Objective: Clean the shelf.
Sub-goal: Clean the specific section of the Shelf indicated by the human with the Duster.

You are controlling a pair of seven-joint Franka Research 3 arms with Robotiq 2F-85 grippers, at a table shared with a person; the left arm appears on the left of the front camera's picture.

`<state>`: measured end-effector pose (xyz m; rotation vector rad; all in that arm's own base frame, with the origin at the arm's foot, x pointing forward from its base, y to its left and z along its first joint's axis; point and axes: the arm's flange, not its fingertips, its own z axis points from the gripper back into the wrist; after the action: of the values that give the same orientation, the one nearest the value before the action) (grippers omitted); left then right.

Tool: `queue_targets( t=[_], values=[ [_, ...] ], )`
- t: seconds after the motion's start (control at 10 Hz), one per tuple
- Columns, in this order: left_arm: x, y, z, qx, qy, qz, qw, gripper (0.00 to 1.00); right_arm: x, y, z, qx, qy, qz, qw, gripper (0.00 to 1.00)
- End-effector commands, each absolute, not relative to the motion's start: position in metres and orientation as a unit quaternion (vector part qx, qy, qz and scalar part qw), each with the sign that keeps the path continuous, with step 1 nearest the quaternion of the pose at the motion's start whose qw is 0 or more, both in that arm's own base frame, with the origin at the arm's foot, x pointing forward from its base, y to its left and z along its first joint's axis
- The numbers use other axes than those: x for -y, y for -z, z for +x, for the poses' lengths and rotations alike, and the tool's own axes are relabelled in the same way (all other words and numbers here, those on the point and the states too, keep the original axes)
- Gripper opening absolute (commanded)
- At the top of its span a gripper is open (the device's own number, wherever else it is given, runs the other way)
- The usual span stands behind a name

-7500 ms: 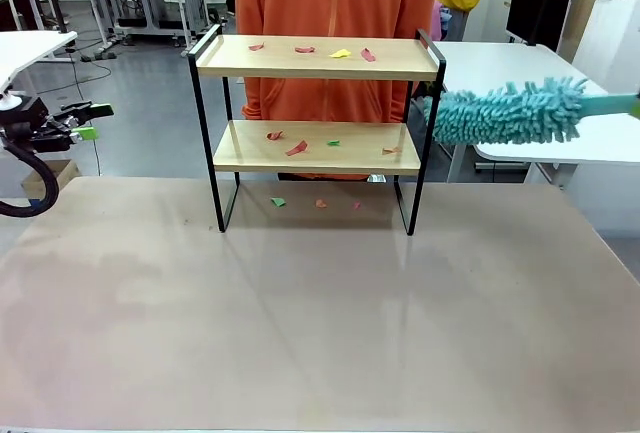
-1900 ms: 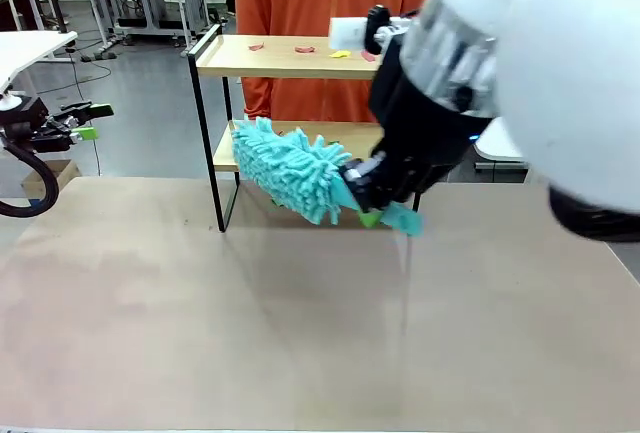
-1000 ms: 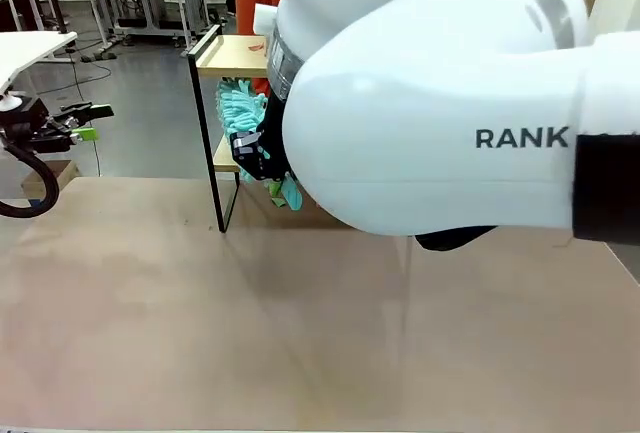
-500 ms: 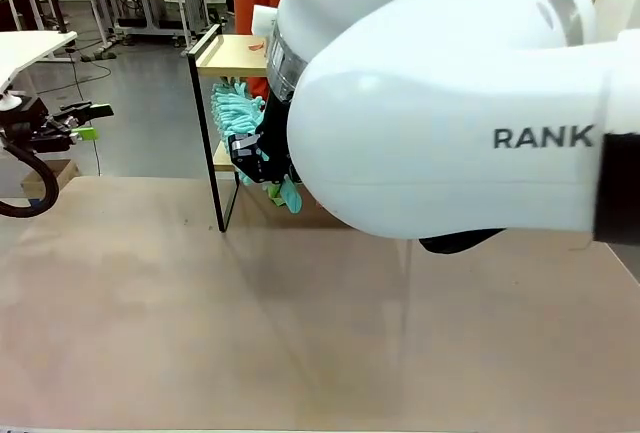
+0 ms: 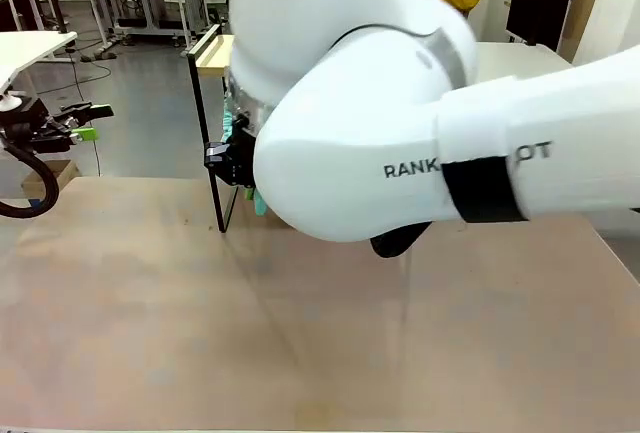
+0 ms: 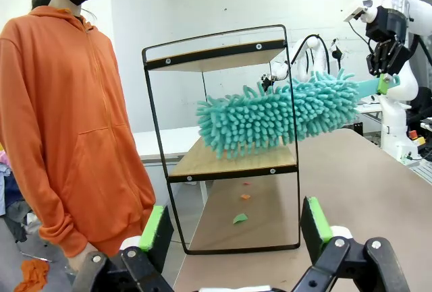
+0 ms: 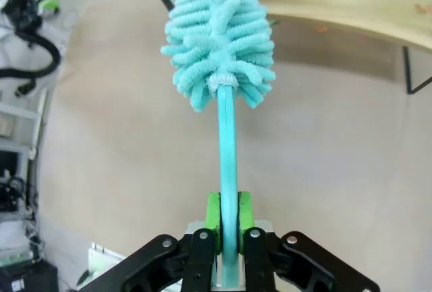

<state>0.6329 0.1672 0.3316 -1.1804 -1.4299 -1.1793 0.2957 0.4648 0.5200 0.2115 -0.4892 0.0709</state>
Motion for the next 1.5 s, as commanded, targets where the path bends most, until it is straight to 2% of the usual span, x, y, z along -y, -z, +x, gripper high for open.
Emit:
queue_targets(
  t=[0.0,0.6,1.4],
  values=[
    [-0.167,-0.334,0.632,0.582,0.483,-0.473,0.451,1.0,-0.506,-0.518,0.315,0.266,0.0,0.112,0.958,0.13],
    [-0.167,-0.334,0.632,0.582,0.483,-0.473,0.451,1.0,-0.537,-0.508,0.353,0.272,0.034,0.128,0.953,0.13],
    [-0.167,-0.334,0.632,0.582,0.483,-0.473,0.451,1.0,-0.528,-0.495,0.373,0.199,0.033,0.095,0.975,0.13]
  ],
)
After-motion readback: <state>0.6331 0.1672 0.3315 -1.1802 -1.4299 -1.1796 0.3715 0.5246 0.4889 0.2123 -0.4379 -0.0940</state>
